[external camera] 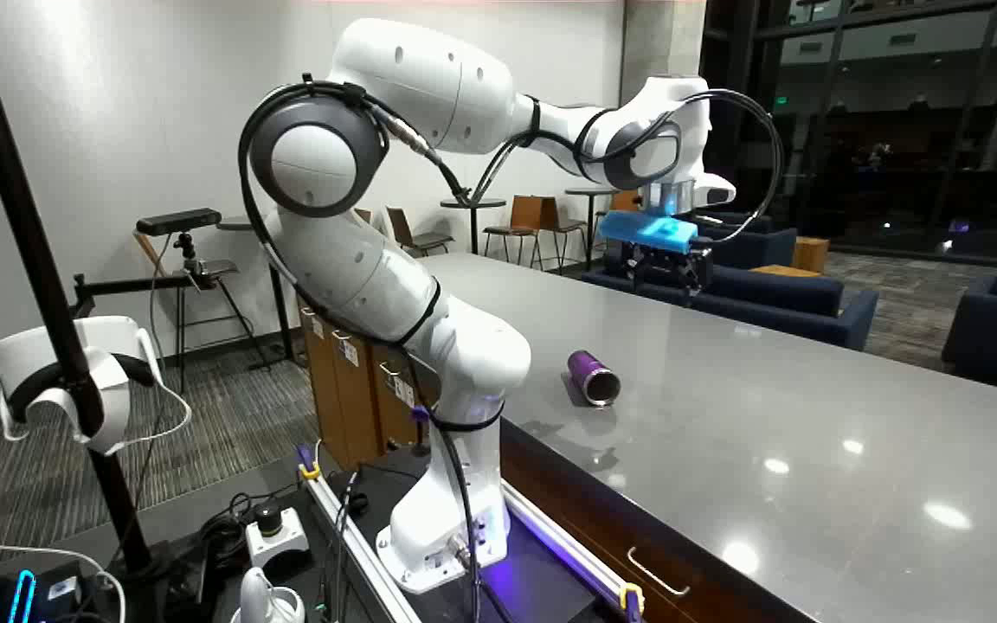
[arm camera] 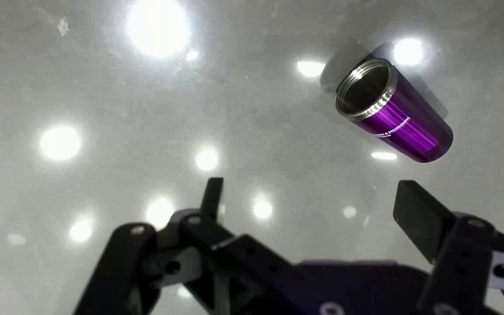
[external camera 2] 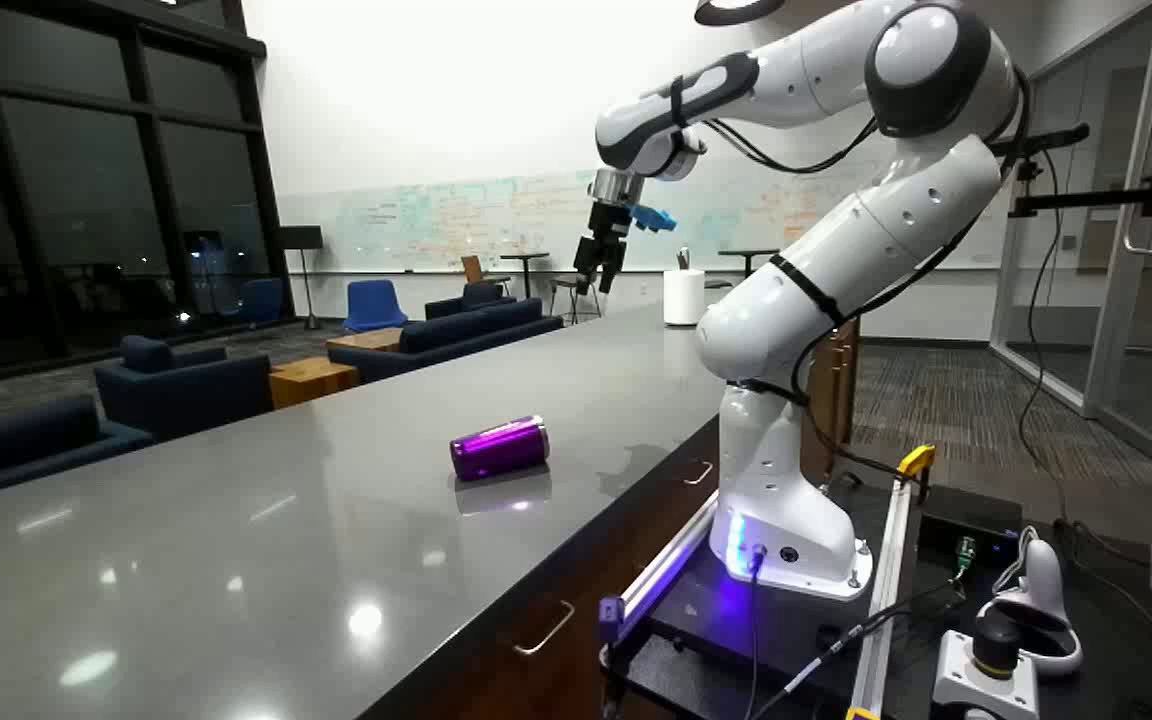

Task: Drop the purple flask and then lift it up to make it sit upright

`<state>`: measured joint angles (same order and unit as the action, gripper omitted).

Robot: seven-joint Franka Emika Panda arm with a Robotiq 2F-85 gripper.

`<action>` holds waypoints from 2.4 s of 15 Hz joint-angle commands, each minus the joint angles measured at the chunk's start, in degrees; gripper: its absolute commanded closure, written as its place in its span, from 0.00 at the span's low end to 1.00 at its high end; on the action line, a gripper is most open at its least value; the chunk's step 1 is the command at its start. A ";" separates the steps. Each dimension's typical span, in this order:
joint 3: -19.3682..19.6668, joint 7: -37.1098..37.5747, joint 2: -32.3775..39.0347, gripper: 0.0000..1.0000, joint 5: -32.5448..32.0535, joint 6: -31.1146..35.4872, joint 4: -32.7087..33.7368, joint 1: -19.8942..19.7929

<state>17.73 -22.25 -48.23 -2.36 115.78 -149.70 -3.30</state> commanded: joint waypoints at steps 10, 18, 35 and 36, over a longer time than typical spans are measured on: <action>-1.02 -0.73 0.42 0.00 -0.21 -0.06 0.58 -0.05; -11.49 1.70 6.21 0.00 -4.47 -1.17 5.90 3.18; -22.45 11.62 27.80 0.00 0.60 -1.28 22.34 10.91; -22.56 10.95 29.13 0.00 -0.81 -3.11 24.58 10.62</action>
<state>-4.69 -10.65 -20.46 -1.76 114.57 -127.45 7.64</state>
